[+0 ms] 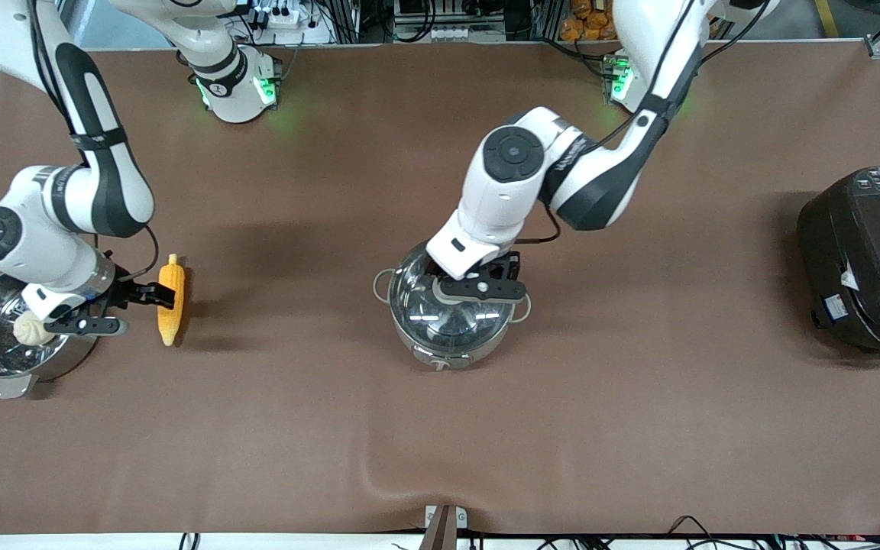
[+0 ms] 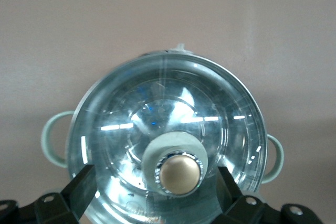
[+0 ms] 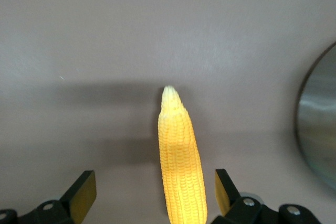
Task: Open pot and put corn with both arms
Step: 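Grasp the lid knob with the left gripper while the right gripper grasps the corn, then lift the lid aside with the left gripper while the right gripper carries corn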
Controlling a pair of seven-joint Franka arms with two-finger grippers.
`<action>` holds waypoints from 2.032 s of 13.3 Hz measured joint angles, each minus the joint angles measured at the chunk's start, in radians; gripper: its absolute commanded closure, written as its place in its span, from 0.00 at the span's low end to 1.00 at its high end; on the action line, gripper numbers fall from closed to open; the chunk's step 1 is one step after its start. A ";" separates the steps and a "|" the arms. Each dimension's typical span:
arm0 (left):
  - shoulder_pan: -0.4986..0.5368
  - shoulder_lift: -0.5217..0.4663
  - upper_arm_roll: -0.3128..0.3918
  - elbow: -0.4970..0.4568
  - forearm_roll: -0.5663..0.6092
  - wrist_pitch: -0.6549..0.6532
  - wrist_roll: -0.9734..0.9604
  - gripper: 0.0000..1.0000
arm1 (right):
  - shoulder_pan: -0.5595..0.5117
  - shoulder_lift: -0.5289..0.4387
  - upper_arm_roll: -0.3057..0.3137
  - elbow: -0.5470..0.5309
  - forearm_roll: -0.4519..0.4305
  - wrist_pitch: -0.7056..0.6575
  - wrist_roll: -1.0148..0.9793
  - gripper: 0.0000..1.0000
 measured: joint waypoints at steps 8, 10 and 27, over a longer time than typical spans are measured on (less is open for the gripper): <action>-0.056 0.059 0.002 0.012 0.076 0.029 -0.018 0.54 | -0.046 0.185 -0.003 -0.041 -0.002 0.142 -0.116 0.41; -0.057 0.062 0.002 0.012 0.077 0.029 -0.050 1.00 | -0.044 0.184 0.002 -0.032 -0.002 0.131 -0.117 0.70; 0.221 -0.133 0.014 0.041 0.049 -0.192 -0.048 1.00 | 0.350 0.083 0.030 0.430 0.001 -0.443 0.217 0.88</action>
